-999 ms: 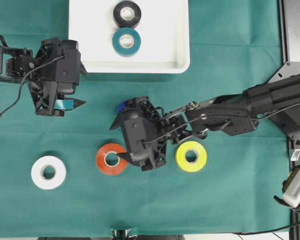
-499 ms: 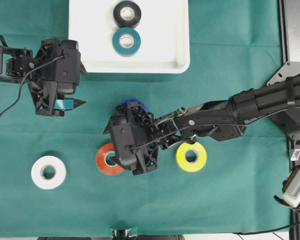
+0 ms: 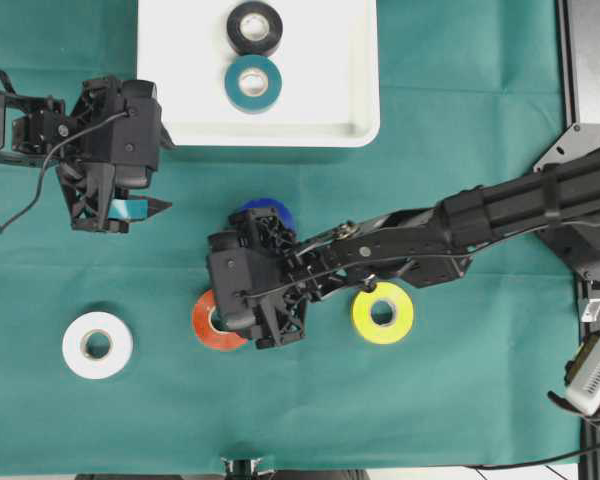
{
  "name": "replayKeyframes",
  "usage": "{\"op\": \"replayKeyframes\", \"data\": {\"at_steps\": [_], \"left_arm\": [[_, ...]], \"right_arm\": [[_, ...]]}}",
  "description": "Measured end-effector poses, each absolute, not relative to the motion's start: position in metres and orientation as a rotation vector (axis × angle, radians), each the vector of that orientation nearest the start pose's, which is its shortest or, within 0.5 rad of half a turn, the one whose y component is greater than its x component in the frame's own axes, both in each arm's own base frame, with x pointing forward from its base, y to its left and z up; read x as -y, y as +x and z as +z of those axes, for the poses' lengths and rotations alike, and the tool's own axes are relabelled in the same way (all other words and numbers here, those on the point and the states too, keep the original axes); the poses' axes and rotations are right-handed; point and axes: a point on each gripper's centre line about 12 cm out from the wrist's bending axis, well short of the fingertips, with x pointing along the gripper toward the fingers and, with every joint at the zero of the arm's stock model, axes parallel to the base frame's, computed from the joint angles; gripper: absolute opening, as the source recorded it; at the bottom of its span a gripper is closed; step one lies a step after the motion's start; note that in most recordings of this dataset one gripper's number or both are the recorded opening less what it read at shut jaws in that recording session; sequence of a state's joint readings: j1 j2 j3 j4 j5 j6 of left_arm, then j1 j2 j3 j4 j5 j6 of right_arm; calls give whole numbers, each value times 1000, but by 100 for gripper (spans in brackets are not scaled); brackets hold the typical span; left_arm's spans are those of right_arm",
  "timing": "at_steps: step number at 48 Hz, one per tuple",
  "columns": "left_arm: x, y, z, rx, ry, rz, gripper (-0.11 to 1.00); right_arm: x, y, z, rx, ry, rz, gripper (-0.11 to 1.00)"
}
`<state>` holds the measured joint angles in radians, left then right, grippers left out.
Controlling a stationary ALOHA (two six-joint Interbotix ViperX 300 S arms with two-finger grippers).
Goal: Put the tape alternately from left to right into the white case.
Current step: 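Move the right gripper down onto the red tape roll and grip it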
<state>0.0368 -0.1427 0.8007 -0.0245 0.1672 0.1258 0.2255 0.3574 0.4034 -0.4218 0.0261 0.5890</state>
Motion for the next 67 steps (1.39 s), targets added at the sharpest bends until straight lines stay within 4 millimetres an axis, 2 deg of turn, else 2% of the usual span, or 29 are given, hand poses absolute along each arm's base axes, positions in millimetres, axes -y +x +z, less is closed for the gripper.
{"op": "replayKeyframes", "data": {"at_steps": [22, 27, 31, 39, 42, 44, 67], "left_arm": [[-12, 334, 163, -824, 80, -11, 100], [-12, 334, 163, -824, 80, -11, 100], [-12, 334, 162, -826, 79, -11, 100], [-12, 334, 162, -826, 79, -11, 100], [-12, 334, 163, -824, 80, -11, 100], [-12, 334, 162, -826, 80, -11, 100], [-12, 334, 162, -826, 80, -11, 100]], "right_arm": [[-102, 454, 91, -852, 43, 102, 86], [-102, 455, 91, -851, 41, 104, 81], [-101, 455, 92, -849, 43, 102, 68], [-103, 455, 92, -849, 41, 107, 22], [-104, 455, 91, -851, 38, 108, 8], [-104, 455, 92, -852, 39, 106, 3], [-105, 455, 95, -845, 36, 110, 4]]}}
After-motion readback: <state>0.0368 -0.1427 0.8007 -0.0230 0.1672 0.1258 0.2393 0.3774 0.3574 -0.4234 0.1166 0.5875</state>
